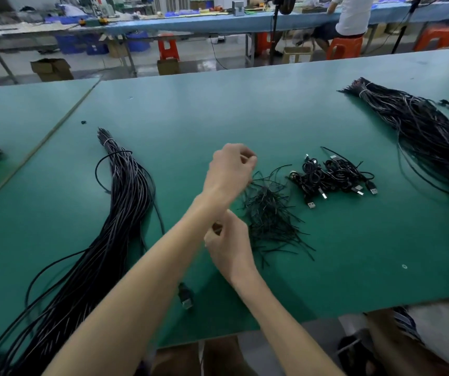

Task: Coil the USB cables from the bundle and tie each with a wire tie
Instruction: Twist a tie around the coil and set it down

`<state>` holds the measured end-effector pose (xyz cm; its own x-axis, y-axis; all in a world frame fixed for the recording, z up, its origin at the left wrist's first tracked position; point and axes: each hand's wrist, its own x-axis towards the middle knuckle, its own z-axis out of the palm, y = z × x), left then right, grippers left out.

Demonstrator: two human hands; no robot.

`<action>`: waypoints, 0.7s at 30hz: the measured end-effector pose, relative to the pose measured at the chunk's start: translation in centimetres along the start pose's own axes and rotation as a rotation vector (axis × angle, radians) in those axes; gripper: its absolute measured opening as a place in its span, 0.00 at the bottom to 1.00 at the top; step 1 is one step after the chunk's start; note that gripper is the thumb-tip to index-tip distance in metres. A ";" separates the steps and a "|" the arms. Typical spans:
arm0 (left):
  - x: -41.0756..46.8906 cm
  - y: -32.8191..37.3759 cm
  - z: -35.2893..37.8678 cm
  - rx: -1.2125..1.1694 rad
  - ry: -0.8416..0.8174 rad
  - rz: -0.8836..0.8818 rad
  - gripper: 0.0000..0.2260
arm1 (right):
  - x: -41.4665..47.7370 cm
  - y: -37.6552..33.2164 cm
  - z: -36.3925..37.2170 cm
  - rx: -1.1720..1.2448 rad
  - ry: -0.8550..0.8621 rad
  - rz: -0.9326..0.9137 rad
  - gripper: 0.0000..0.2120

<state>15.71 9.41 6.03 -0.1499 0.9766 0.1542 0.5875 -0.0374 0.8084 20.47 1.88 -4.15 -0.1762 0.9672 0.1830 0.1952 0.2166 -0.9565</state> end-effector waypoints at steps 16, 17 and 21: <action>-5.3 -12.5 -10.7 1.019 0.172 -0.196 0.14 | -0.6 -2.2 -0.3 -0.078 -0.058 -0.018 0.07; -5.8 -12.7 -10.2 1.057 0.187 -0.149 0.14 | -0.6 -2.2 -0.3 -0.087 -0.071 -0.021 0.06; -6.4 -12.5 -8.5 1.086 0.148 -0.176 0.24 | -0.7 -2.2 -0.3 -0.097 -0.097 -0.029 0.07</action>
<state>2.55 1.85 -0.21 -0.3505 0.9124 0.2112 0.9224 0.3754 -0.0911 20.43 0.81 -2.06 -0.2744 0.9440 0.1831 0.2804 0.2607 -0.9238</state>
